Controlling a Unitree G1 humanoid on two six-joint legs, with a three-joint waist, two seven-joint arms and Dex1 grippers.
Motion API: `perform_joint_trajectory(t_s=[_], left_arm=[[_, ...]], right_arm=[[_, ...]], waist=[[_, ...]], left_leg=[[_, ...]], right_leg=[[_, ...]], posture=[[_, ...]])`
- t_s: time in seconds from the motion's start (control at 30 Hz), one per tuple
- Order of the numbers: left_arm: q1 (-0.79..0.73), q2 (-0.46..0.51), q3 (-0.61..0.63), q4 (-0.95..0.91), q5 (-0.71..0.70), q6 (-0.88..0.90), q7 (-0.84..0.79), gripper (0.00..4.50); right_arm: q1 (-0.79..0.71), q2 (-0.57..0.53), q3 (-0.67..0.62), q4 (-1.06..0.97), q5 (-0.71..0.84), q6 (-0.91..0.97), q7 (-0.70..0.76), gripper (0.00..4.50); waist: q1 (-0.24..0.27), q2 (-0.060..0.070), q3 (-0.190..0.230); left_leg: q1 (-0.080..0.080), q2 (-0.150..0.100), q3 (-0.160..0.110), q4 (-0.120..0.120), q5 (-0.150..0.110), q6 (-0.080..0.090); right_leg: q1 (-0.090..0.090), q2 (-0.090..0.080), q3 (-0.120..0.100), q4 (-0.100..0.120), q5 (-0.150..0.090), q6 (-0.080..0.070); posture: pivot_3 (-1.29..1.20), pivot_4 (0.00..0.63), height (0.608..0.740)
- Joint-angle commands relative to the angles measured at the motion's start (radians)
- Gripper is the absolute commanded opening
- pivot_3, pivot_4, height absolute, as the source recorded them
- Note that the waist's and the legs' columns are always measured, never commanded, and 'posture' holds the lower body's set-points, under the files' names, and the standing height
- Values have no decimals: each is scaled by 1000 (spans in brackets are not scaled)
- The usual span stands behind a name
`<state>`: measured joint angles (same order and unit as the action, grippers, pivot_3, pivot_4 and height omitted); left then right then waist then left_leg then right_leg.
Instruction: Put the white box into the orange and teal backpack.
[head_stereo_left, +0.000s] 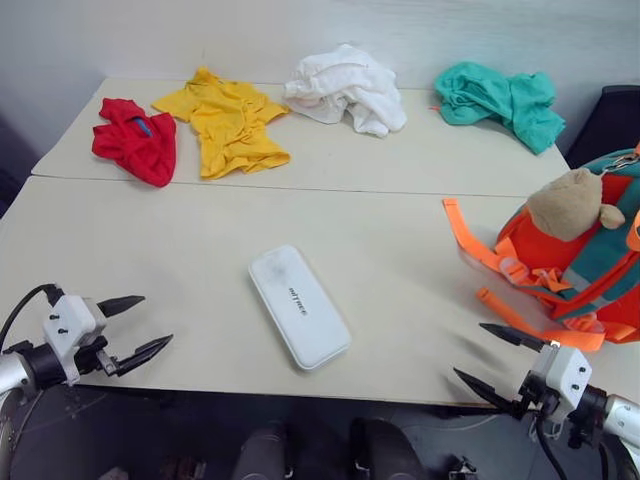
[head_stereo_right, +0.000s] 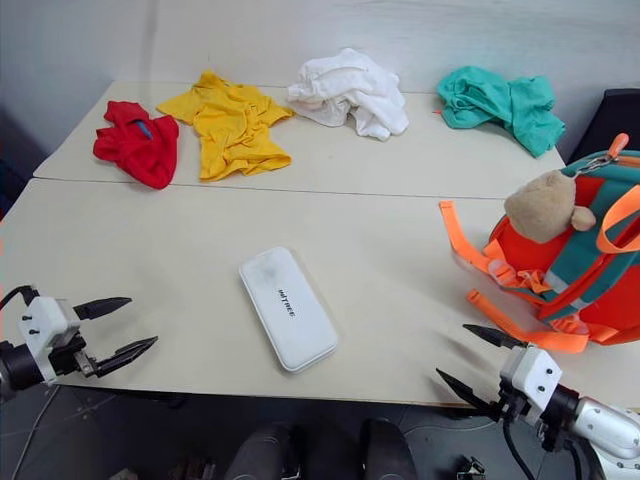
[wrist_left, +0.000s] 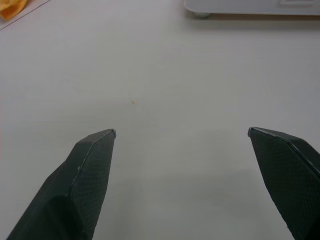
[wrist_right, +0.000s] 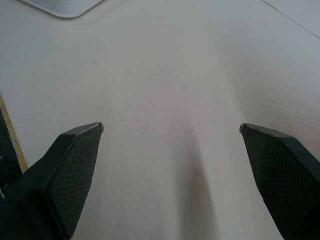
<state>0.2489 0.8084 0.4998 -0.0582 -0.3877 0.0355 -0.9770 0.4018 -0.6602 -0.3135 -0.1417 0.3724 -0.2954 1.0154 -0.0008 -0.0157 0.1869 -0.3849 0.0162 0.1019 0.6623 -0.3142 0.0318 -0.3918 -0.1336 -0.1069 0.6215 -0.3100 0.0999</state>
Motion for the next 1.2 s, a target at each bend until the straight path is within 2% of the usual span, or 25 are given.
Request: perform_joint_trajectory(t_s=[0.03, 0.33, 0.43, 0.53, 0.63, 0.8, 0.9, 0.93, 1.2], left_arm=[[-8, -7, 20, -25, -4, -10, 22, 4462], [-24, 11, 23, -36, -90, 101, -18, 4462], [-63, 23, 17, -35, -103, 137, -19, 4462], [-257, 13, -33, -21, -70, 212, 132, 3856], [-453, -1, -156, 10, 2, 268, 217, 2895], [-681, -66, -335, 244, 157, 197, 261, 1301], [-771, -92, -417, 373, 222, 135, 231, 288], [-790, -101, -436, 402, 230, 124, 217, 23], [-902, -211, -517, 539, 268, 50, 175, 23]], right_arm=[[8, 1, -9, -36, 32, 2, 4, 4500], [10, -8, 4, -79, 73, 49, 24, 4500], [6, -24, 20, -145, 119, 118, 40, 4500], [-9, -78, 87, -270, 167, 252, 66, 3881], [-71, -107, 190, -333, 127, 334, 57, 2858], [-223, -86, 382, -313, 25, 402, 53, 1088], [-313, -72, 480, -268, -34, 433, 63, 5], [-339, -64, 504, -253, -49, 450, 59, 0], [-455, 13, 641, -197, -83, 567, 55, 0]], waist=[[0, 0, 0], [-1, 0, 0], [-1, 0, 0], [12, 0, 0], [24, -2, -1], [22, -1, -2], [19, -3, -1], [19, -3, -1], [25, -4, -1]], left_leg=[[0, 0, 0, 0, -1, -1], [0, 0, 0, 0, 1, 1], [0, 0, 0, 0, 1, 1], [0, 0, -1, 1, 1, 1], [0, 0, -3, 2, 1, 1], [-1, -2, 2, 2, 2, 2], [-2, -1, 5, 3, 3, 3], [-2, -1, 6, 4, 3, 3], [-4, -1, 4, 8, 4, 5]], right_leg=[[0, 0, 0, 0, 0, 0], [0, 0, 0, 0, 0, 0], [0, 0, 0, 0, 0, 0], [0, 0, 0, 1, 0, 0], [1, 0, -1, 2, 1, -1], [-1, 3, -2, 4, 1, 0], [-2, 6, -8, 6, 1, 0], [-2, 6, -7, 6, 1, 1], [-2, 4, -10, 6, 2, 2]], posture=[[0, 150, 740], [0, 150, 740], [0, 150, 740], [0, 150, 740], [0, 150, 740], [0, 150, 740], [0, 150, 740], [0, 150, 740], [0, 150, 740]])
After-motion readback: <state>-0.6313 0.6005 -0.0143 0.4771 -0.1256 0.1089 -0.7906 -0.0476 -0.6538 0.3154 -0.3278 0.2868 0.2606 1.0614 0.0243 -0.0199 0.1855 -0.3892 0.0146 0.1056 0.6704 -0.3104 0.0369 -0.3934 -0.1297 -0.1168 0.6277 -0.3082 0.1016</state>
